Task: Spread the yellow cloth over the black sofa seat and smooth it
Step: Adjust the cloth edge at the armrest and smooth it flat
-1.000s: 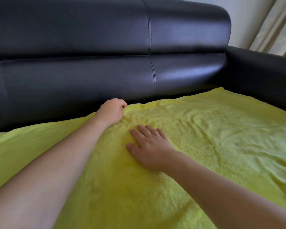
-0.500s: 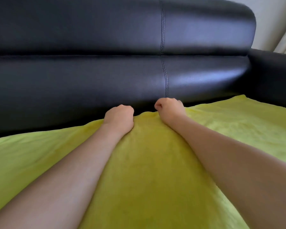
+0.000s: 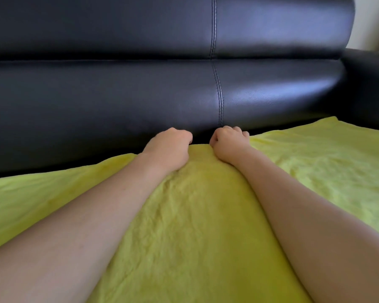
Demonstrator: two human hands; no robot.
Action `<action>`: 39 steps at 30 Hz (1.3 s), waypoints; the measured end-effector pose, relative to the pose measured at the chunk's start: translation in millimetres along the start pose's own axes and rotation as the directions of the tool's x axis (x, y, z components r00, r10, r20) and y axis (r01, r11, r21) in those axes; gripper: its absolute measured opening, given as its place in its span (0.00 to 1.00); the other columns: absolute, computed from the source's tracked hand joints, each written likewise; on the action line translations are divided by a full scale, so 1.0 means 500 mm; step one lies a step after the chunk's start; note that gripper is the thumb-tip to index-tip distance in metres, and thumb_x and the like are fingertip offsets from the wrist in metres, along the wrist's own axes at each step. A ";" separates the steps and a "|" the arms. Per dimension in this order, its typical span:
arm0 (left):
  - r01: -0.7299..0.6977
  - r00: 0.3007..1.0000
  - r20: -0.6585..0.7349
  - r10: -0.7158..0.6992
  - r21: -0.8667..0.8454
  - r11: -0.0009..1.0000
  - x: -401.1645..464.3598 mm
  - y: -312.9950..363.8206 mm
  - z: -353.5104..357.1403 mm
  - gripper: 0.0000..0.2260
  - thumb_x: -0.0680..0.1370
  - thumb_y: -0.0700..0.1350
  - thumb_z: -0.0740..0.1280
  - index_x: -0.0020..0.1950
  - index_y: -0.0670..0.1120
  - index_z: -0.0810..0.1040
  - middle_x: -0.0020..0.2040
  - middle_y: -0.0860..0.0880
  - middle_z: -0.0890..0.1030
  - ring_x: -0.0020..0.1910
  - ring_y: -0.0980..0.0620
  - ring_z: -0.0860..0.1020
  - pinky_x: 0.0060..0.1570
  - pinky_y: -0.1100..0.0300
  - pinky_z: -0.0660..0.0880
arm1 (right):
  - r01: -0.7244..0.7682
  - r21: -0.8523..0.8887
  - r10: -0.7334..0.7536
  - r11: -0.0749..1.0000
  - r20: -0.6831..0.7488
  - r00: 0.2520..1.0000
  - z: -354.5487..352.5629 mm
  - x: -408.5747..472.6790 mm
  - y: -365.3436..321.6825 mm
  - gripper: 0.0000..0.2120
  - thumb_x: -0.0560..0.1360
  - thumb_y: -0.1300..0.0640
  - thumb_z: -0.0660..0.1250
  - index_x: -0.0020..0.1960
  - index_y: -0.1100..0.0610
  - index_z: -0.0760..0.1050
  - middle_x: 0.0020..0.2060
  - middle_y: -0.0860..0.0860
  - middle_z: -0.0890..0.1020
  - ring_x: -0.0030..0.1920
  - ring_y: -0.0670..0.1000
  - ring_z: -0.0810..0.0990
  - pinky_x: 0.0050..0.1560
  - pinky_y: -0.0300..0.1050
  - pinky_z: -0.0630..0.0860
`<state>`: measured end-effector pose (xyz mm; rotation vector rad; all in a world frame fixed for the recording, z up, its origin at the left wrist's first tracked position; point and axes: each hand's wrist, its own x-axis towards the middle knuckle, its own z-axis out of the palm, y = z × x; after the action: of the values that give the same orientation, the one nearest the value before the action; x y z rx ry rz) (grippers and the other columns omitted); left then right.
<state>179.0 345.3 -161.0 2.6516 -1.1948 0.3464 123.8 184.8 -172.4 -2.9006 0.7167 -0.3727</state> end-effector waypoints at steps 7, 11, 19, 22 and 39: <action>-0.044 0.997 -0.054 0.049 0.080 0.996 0.003 0.006 0.028 0.09 0.76 0.35 0.56 0.47 0.45 0.75 0.46 0.46 0.76 0.45 0.43 0.75 0.38 0.53 0.69 | -0.029 0.029 0.035 0.999 -0.245 0.969 -0.024 -0.003 0.014 0.10 0.79 0.53 0.61 0.59 0.55 0.73 0.59 0.55 0.73 0.63 0.59 0.70 0.60 0.52 0.66; -0.240 0.944 -0.198 0.262 0.131 0.962 -0.001 0.017 0.032 0.13 0.74 0.33 0.54 0.47 0.42 0.78 0.46 0.44 0.75 0.49 0.42 0.72 0.44 0.51 0.70 | -0.162 -0.048 0.153 0.986 -0.154 0.976 -0.041 -0.017 0.060 0.15 0.76 0.58 0.59 0.62 0.56 0.73 0.61 0.58 0.72 0.63 0.61 0.70 0.61 0.52 0.66; -0.041 0.962 0.233 0.144 -0.397 0.917 -0.022 0.018 0.011 0.16 0.83 0.51 0.56 0.66 0.53 0.77 0.67 0.56 0.76 0.66 0.55 0.72 0.60 0.66 0.65 | -0.228 0.044 0.219 0.973 0.146 0.965 -0.019 -0.006 0.084 0.21 0.76 0.59 0.53 0.65 0.55 0.73 0.66 0.55 0.74 0.64 0.59 0.72 0.65 0.52 0.68; -0.094 0.935 0.298 0.191 -0.311 0.946 -0.018 0.028 0.008 0.18 0.84 0.51 0.54 0.66 0.45 0.76 0.68 0.52 0.75 0.68 0.52 0.70 0.62 0.65 0.64 | -0.211 -0.088 0.227 0.973 0.269 0.936 -0.014 -0.009 0.085 0.27 0.77 0.56 0.47 0.75 0.53 0.61 0.76 0.54 0.60 0.75 0.58 0.57 0.73 0.61 0.50; -0.048 0.980 0.155 0.123 -0.414 0.909 0.013 0.044 0.054 0.19 0.82 0.40 0.53 0.69 0.52 0.74 0.70 0.55 0.72 0.69 0.55 0.67 0.65 0.67 0.59 | -0.456 0.097 0.458 0.885 0.011 0.889 -0.045 0.036 0.156 0.02 0.74 0.59 0.62 0.44 0.58 0.71 0.40 0.54 0.75 0.43 0.59 0.75 0.45 0.46 0.70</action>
<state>169.9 318.6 -182.5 2.3043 -1.2746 -0.1252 98.9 106.2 -161.4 -2.5267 1.3056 -0.3524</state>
